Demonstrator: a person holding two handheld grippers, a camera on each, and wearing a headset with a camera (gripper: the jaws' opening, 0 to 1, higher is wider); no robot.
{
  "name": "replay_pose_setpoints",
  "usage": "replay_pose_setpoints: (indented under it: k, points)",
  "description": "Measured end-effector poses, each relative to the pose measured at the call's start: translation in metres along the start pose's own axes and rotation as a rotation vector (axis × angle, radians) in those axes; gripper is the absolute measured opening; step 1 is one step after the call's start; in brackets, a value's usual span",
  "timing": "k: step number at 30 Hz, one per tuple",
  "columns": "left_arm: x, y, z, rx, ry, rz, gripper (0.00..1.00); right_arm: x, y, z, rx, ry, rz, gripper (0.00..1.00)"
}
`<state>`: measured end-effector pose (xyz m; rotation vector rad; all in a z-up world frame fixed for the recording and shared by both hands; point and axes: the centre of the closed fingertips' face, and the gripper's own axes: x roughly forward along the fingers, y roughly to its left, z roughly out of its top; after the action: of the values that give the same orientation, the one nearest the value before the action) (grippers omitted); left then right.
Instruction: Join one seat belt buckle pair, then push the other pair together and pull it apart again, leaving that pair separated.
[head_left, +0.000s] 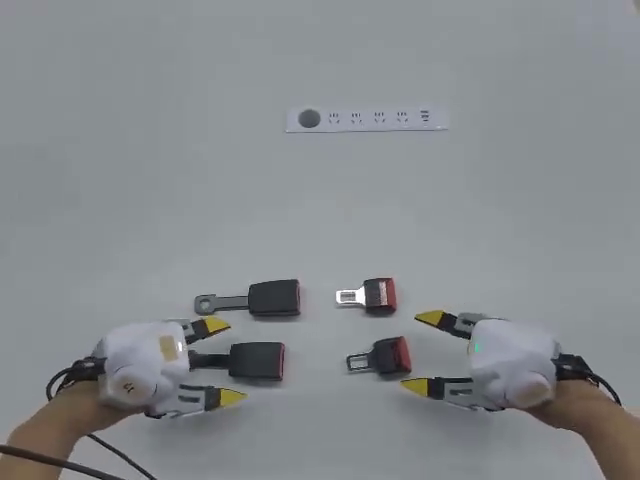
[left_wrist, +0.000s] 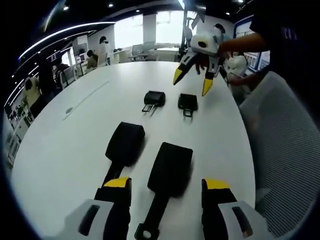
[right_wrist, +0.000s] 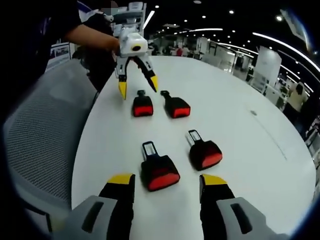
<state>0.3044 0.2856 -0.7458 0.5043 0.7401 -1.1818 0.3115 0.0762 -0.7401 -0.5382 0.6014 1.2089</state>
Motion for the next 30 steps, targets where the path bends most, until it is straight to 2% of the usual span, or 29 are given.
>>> replay_pose_setpoints:
  k: [7, 12, 17, 19, 22, 30]
  points:
    - [0.009, -0.003, -0.004, 0.039, 0.043, -0.048, 0.51, 0.007, 0.001, -0.002, -0.04, 0.025, 0.049, 0.42]
    - [0.013, -0.004, -0.01, 0.063, 0.076, -0.079, 0.43, 0.012, 0.002, -0.003, -0.061, 0.043, 0.081, 0.4]
    - [0.015, -0.004, -0.011, 0.07, 0.095, -0.099, 0.4, 0.021, 0.006, -0.004, -0.065, 0.06, 0.119, 0.38]
    - [0.015, -0.003, -0.015, 0.072, 0.105, -0.103, 0.39, 0.024, 0.007, -0.006, -0.069, 0.063, 0.129, 0.38]
    - [0.017, 0.0, -0.022, 0.079, 0.114, -0.104, 0.35, 0.026, 0.009, -0.007, -0.069, 0.067, 0.135, 0.35]
    - [0.018, 0.0, -0.021, 0.08, 0.12, -0.112, 0.33, 0.028, 0.011, -0.009, -0.076, 0.079, 0.138, 0.34]
